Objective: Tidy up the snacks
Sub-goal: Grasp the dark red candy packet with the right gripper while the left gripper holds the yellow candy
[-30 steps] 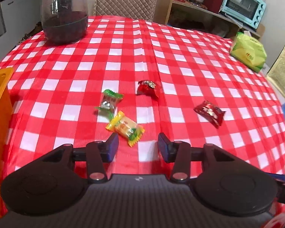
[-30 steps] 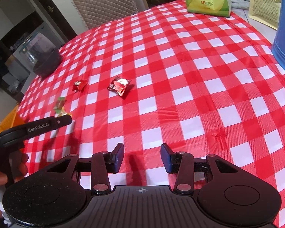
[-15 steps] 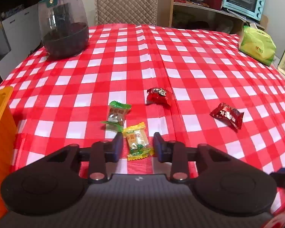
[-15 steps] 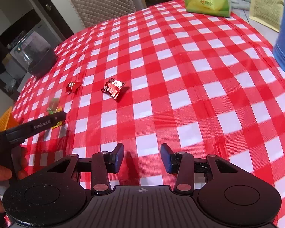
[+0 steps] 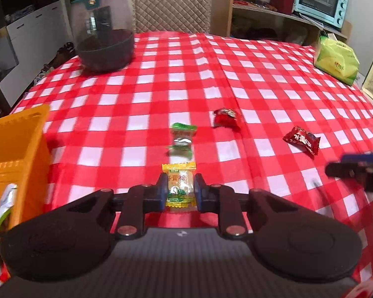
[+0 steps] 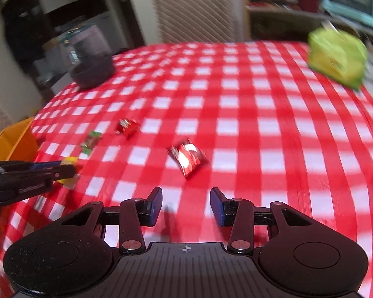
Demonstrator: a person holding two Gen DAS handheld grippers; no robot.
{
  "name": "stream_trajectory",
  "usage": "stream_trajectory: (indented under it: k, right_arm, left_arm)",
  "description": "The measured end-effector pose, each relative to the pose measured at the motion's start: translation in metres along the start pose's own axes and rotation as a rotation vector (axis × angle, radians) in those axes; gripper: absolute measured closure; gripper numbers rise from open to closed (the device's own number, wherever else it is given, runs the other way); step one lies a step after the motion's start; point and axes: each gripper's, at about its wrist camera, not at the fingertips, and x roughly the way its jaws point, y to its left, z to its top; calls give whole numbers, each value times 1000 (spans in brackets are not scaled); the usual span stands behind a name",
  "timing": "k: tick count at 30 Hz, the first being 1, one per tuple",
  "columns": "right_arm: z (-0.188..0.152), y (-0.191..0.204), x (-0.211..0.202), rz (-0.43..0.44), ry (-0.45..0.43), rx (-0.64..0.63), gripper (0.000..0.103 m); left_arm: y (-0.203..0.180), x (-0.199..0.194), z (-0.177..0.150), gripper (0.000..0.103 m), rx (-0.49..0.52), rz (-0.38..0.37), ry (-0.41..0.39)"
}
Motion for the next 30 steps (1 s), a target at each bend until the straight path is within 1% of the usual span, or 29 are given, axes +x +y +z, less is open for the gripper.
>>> stream_trajectory:
  k: [5,9,13,16,18,19,21,27,30]
  right_arm:
    - [18,3,19,33,-26,-117,60]
    - [30,5,39,25,-3,-197,60]
    - [33,9,53,25,32,-269,60]
    - [33,12,62,17,40,-311,60]
    - [33,14,67,13,50,-330,60]
    - [32,15,68,12,53,-338,64]
    - [31,17,71,11,63,-354,77]
    - [26,22,56,16,51,-320,78]
    - [26,27,41,26,25,-294,78]
  left_arm:
    - [12,-14,0,83,-32,5,-9]
    - [17,-23,-2,83,-41,7,-17]
    - [21,-31,-4,83,-53,8,-20]
    - [22,-35,-5,83,-54,7,-20]
    - [22,-37,-6,83,-53,7,-20]
    - [21,-38,-7,83,-53,7,-21]
    - [21,-39,-7,83,-52,9,-22]
    - [21,-50,-8,83,-52,5,-33]
    - [20,-56,-8,83,-51,-1,-41]
